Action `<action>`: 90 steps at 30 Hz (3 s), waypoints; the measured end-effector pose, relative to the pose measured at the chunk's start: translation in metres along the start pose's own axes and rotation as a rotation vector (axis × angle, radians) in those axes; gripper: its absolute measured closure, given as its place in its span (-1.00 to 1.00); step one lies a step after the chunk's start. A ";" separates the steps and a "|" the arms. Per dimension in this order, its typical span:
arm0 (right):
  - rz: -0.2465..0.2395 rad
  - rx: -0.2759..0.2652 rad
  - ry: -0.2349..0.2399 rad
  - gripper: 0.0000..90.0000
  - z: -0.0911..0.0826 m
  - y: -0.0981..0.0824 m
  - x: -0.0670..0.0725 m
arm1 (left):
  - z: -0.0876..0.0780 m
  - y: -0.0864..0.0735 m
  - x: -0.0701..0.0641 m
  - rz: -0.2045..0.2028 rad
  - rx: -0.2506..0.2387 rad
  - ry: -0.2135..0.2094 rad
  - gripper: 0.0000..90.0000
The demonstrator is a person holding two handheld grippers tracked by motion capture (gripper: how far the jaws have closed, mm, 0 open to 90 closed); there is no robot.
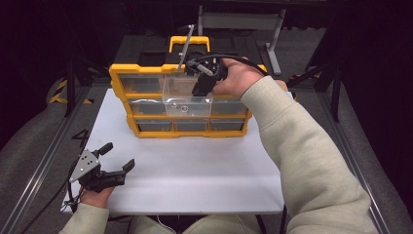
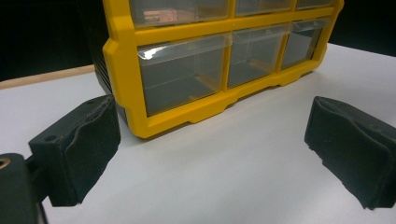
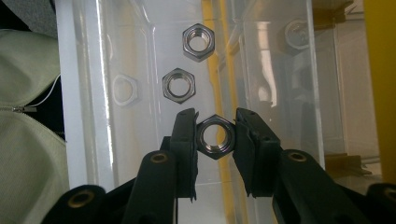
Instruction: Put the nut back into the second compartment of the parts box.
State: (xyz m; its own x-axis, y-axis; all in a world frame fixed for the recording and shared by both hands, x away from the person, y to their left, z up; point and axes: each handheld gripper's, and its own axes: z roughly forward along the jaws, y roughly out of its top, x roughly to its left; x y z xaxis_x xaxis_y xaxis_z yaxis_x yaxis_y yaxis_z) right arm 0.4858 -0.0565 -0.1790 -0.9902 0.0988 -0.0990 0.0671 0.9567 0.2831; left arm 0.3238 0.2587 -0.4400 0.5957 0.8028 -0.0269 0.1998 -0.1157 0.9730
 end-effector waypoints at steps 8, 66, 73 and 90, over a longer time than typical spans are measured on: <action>0.001 0.012 0.017 0.54 0.005 0.001 -0.003 | -0.001 0.001 0.000 0.003 -0.003 0.000 -0.90; 0.290 -0.730 -0.314 -0.97 -0.002 -0.200 0.081 | 0.002 0.002 -0.001 0.009 -0.004 -0.003 -0.90; 0.371 -0.843 -0.421 -1.00 0.049 -0.251 0.102 | 0.000 0.002 -0.001 0.013 -0.008 -0.006 -0.91; 0.487 -0.949 -0.380 -1.00 0.147 -0.321 0.124 | -0.006 0.004 -0.002 0.034 -0.029 -0.011 -0.91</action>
State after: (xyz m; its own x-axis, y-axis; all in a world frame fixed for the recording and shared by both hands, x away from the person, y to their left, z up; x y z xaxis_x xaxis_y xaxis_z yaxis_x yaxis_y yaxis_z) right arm 0.3599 -0.3110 -0.4220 -0.7719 0.6354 -0.0178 0.1552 0.2156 0.9641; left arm 0.3185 0.2603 -0.4350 0.6102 0.7923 0.0043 0.1569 -0.1261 0.9795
